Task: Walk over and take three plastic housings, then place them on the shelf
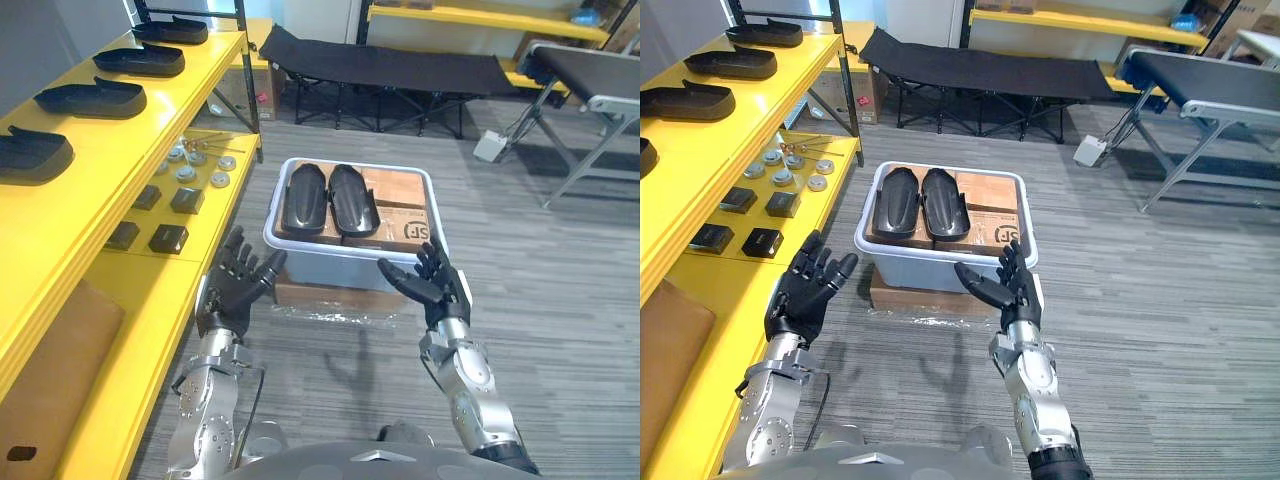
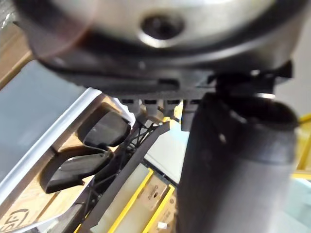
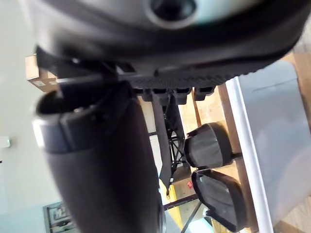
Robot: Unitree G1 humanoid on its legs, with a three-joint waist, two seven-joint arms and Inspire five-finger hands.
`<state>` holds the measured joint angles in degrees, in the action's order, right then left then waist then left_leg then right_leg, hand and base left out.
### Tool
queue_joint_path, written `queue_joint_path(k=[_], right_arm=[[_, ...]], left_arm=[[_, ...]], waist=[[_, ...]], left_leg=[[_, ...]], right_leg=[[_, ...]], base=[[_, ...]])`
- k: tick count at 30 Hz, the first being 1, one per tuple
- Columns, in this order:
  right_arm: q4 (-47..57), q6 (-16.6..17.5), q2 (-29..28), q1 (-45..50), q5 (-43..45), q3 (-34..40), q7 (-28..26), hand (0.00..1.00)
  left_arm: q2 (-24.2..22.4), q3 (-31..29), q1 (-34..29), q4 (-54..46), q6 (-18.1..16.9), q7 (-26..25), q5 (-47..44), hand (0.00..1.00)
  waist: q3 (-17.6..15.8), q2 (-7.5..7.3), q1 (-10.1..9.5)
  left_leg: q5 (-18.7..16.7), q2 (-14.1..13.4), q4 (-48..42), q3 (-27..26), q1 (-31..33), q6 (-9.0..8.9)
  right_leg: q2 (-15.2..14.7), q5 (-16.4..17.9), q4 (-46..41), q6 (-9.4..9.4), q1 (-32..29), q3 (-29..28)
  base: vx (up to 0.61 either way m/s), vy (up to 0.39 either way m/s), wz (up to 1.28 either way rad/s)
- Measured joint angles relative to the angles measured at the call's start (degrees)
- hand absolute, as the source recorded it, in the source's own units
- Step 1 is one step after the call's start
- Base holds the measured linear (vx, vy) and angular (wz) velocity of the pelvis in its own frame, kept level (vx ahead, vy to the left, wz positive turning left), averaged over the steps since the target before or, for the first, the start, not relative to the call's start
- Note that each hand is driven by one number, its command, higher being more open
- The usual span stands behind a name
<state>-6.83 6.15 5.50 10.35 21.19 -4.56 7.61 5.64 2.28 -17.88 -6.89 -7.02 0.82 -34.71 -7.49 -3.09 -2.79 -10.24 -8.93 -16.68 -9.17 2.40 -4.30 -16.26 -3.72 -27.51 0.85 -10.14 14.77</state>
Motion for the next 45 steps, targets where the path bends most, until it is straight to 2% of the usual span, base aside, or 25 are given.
queue_joint_path(k=[2, 3, 5, 6, 7, 8, 9, 11, 12, 13, 14, 15, 16, 17, 18, 19, 21, 23, 24, 27, 29, 33, 37, 43, 45], right_arm=[[0.0, 0.0, -0.7, 0.5, 0.0, 0.1, -0.3, 1.0], [0.0, 0.0, -0.8, 0.6, -0.1, 0.1, -0.9, 1.0], [0.5, 0.1, -0.7, 0.5, 0.0, 1.2, -2.1, 1.0], [0.7, 0.3, -0.7, 0.5, 0.0, 1.9, -2.7, 1.0], [0.8, 0.4, -0.6, 0.6, -0.1, 2.0, -3.4, 1.0], [0.9, 0.4, -0.3, 0.7, -0.1, 2.2, -4.0, 1.0], [1.0, 0.4, 1.0, 1.3, 0.0, 2.7, -4.6, 1.0], [2.5, 0.3, 3.0, 4.5, -0.1, 4.0, -4.9, 1.0], [3.3, 0.3, 3.4, 5.2, -0.1, 4.3, -4.8, 1.0], [4.6, 0.2, 3.8, 6.1, 0.0, 5.1, -5.0, 1.0], [5.6, 0.2, 4.3, 6.2, 0.1, 5.6, -5.3, 1.0], [6.4, 0.1, 5.6, 6.4, 0.0, 6.4, -5.7, 1.0], [6.7, 0.0, 6.3, 6.4, 0.0, 6.4, -6.0, 1.0], [6.8, -0.1, 7.8, 6.4, -0.1, 6.3, -7.1, 1.0], [6.9, 0.3, 8.5, 6.5, -0.2, 6.3, -7.7, 1.0], [6.9, 1.0, 8.9, 6.2, -0.3, 7.0, -7.6, 1.0], [7.0, 3.2, 9.7, 5.3, -0.4, 8.4, -6.4, 1.0], [6.2, 4.6, 10.6, 3.6, -0.9, 8.4, -2.6, 1.0], [4.9, 5.1, 10.2, 1.3, -3.0, 8.1, 0.8, 1.0], [-0.1, 5.2, 9.2, -4.6, -2.9, 8.4, 5.7, 1.0], [-3.2, 5.2, 9.2, -8.6, -3.0, 9.4, 8.1, 1.0], [-13.1, 5.3, 10.7, -21.6, -2.8, 12.7, 12.1, 1.0], [-22.8, 4.2, 17.1, -35.1, -2.7, 14.1, 16.5, 1.0], [-34.9, 2.6, 23.5, -45.0, -1.6, 13.4, 16.5, 1.0], [-40.8, 1.7, 26.7, -49.7, -0.1, 11.4, 14.6, 1.0]], left_arm=[[1.0, 0.0, 0.1, 0.0, 0.0, 0.0, -0.1, 1.0], [1.7, -0.4, 0.1, 0.1, 0.0, -0.1, -0.2, 1.0], [2.0, -0.3, 1.0, 0.3, -0.3, -0.1, -0.6, 1.0], [2.0, -0.1, 1.9, 0.8, -0.5, -0.1, -0.8, 1.0], [2.5, -0.1, 2.1, 0.8, -0.9, -0.2, -0.9, 1.0], [2.7, 0.1, 2.3, 1.2, -1.4, -0.3, -0.9, 1.0], [2.1, 0.8, 2.5, 2.4, -1.6, -0.4, -1.3, 1.0], [1.6, 4.2, 1.9, 3.0, -1.6, -0.1, -2.1, 1.0], [1.6, 5.0, 1.7, 3.0, -1.6, 0.0, -3.0, 1.0], [1.4, 5.9, 1.5, 3.3, -1.6, 0.6, -3.5, 1.0], [0.8, 6.4, 1.4, 3.8, -1.6, 1.3, -3.5, 1.0], [0.6, 7.0, 1.4, 5.1, -1.3, 1.3, -3.4, 1.0], [0.5, 7.0, 1.1, 5.4, -1.0, 1.2, -3.4, 1.0], [0.4, 6.9, -0.2, 5.7, -0.4, 1.1, -3.7, 1.0], [0.5, 7.1, -1.4, 6.6, -0.3, 1.2, -4.1, 1.0], [0.5, 7.5, -2.1, 6.8, -0.3, 1.3, -4.5, 1.0], [0.4, 8.7, -2.4, 6.7, -0.3, 1.8, -5.5, 1.0], [-0.3, 9.3, -2.2, 6.6, -0.4, 2.9, -5.6, 1.0], [-0.1, 10.2, -1.9, 6.5, -0.4, 4.1, -5.5, 1.0], [2.9, 12.4, 2.0, 6.6, -0.3, 4.6, -5.2, 1.0], [4.6, 12.5, 4.0, 6.2, -0.3, 4.6, -5.3, 1.0], [6.1, 11.4, 7.0, 6.1, -1.7, 3.2, -5.4, 1.0], [6.1, 11.4, 10.1, 6.1, -1.7, 2.4, -5.6, 1.0], [6.4, 12.5, 9.0, 6.4, -1.7, 3.1, -6.1, 1.0], [6.4, 12.7, 9.6, 6.6, -1.8, 3.6, -6.4, 1.0]], waist=[[-0.6, -0.4, 0.27], [-0.6, -0.3, 0.35], [-1.2, 0.48, 0.47], [-1.7, 0.63, 0.52], [-1.9, -0.41, 0.65], [-2.5, -0.28, 1.03], [-3.6, 1.78, 1.65], [-3.1, 4.82, 1.67], [-2.9, 5.16, 1.66], [-2.7, 5.26, 2.02], [-2.8, 5.63, 1.79], [-2.6, 6.78, 2.4], [-2.7, 6.92, 2.87], [-2.9, 6.82, 2.78], [-3.2, 5.99, 2.13], [-2.9, 6.05, 1.82], [-2.3, 6.94, 1.59], [-2.3, 7.39, 1.15], [-2.3, 7.82, 0.13], [-4.8, 3.34, 0.45], [-5.5, 2.17, 0.18], [-6.6, 1.77, -1.12], [-10.8, 2.82, -2.19], [-13.6, 3.42, -3.97], [-15.6, 4.44, -4.38]], left_leg=[[0.1, 0.0, -0.1, 0.4, 0.1, 0.54], [0.0, -0.1, -0.2, 0.5, 0.7, 0.74], [-0.1, -0.1, -1.2, 1.3, 2.7, 0.86], [-0.3, 0.1, -1.9, 1.7, 3.8, 0.45], [-1.3, 0.8, -3.6, 2.0, 4.8, -1.04], [-2.0, 0.9, -5.1, 2.8, 5.2, -1.86], [-3.2, 0.2, -7.0, 4.8, 5.3, -2.9], [-4.2, -1.9, -6.7, 7.1, 5.2, -4.39], [-4.2, -2.1, -5.9, 7.6, 4.9, -4.44], [-4.1, -2.8, -6.4, 8.2, 4.2, -4.01], [-4.5, -2.9, -16.0, 8.5, 6.2, -3.32], [-2.5, -4.2, -25.2, 7.4, 9.0, -0.81], [-0.2, -5.1, -28.5, 7.8, 10.2, -1.67], [5.5, -6.6, -34.5, 8.1, 12.3, -2.3], [2.8, -6.8, -34.7, 6.9, 12.6, -3.45], [0.4, -6.5, -30.6, 5.4, 12.8, -2.6], [-0.4, -4.5, -17.5, 3.2, 14.2, -1.55], [3.3, -2.4, -5.7, 3.4, 14.8, -1.52], [10.3, -1.7, -1.5, 3.0, 14.4, -1.42], [10.6, 2.9, -0.3, 1.3, 13.8, 0.92], [10.8, 4.4, 0.8, 1.3, 13.8, 1.59], [11.1, 4.9, 1.1, 1.8, 16.1, 2.14], [13.6, 4.8, 3.1, 4.5, 18.3, 1.82], [16.9, 4.5, 6.5, 6.1, 18.9, 1.66], [17.5, 4.6, 6.9, 6.5, 19.0, 1.78]], right_leg=[[-0.1, 0.1, -1.7, -0.08, -2.1, -2.5], [0.7, 3.4, 0.6, 1.0, -2.9, -4.6], [2.2, 3.4, 10.4, 2.48, -2.9, -7.4], [2.5, 2.8, 16.8, 3.48, -2.7, -7.6], [2.3, 3.0, 19.5, 3.26, -2.5, -7.2], [2.4, 1.5, 19.0, 5.26, -2.4, -8.0], [3.2, 1.1, 15.6, 5.91, -2.2, -7.4], [4.8, 5.4, 9.2, 5.1, -3.6, -5.9], [4.8, 6.8, 7.5, 4.65, -4.0, -5.2], [4.8, 9.2, 6.1, 3.71, -4.0, -4.0], [5.6, 10.1, 5.3, 2.96, -3.8, -3.9], [6.9, 11.1, 5.7, 2.28, -1.6, -2.7], [7.4, 11.4, 6.7, 2.1, 0.1, -2.0], [8.4, 11.4, 9.7, 1.83, 4.3, -1.6], [8.3, 10.5, 13.3, 1.27, 8.1, -0.8], [8.0, 10.0, 15.4, 1.61, 9.7, -0.5], [7.2, 9.4, 17.9, 2.33, 10.5, 0.7], [6.3, 8.6, 17.6, 4.26, 9.8, 1.1], [5.9, 9.3, 16.1, 5.84, 8.6, 0.0], [0.8, 9.2, 13.4, 7.42, 7.2, 0.7], [-0.5, 8.0, 14.1, 9.14, 7.2, 1.3], [0.0, 6.5, 18.2, 9.08, 7.3, 2.9], [1.4, 6.5, 20.2, 9.03, 7.2, 5.5], [2.4, 6.3, 20.1, 8.44, 6.2, 7.1], [2.3, 6.3, 19.5, 8.44, 5.9, 7.3]], base=[[-0.01, -0.014, 0.05], [-0.01, -0.028, 0.05], [0.0, -0.073, 0.14], [0.02, -0.159, 0.25], [0.04, -0.197, 0.29], [0.07, -0.283, 0.46], [0.09, -0.239, 0.49], [0.13, -0.225, 0.46], [0.2, -0.228, 0.42], [0.22, -0.171, 0.24], [0.27, -0.207, 0.26], [0.22, -0.181, 0.18], [0.25, -0.16, 0.22], [0.29, -0.092, 0.09], [0.36, -0.04, -0.01], [0.29, -0.018, -0.01], [0.26, 0.082, 0.14], [0.27, 0.17, -0.04], [0.26, 0.244, -0.36], [0.22, 0.234, 0.09], [0.1, 0.137, 0.21], [0.01, 0.045, 0.12], [-0.12, -0.029, 0.28], [-0.07, -0.016, 0.15], [-0.08, 0.022, 0.08]])
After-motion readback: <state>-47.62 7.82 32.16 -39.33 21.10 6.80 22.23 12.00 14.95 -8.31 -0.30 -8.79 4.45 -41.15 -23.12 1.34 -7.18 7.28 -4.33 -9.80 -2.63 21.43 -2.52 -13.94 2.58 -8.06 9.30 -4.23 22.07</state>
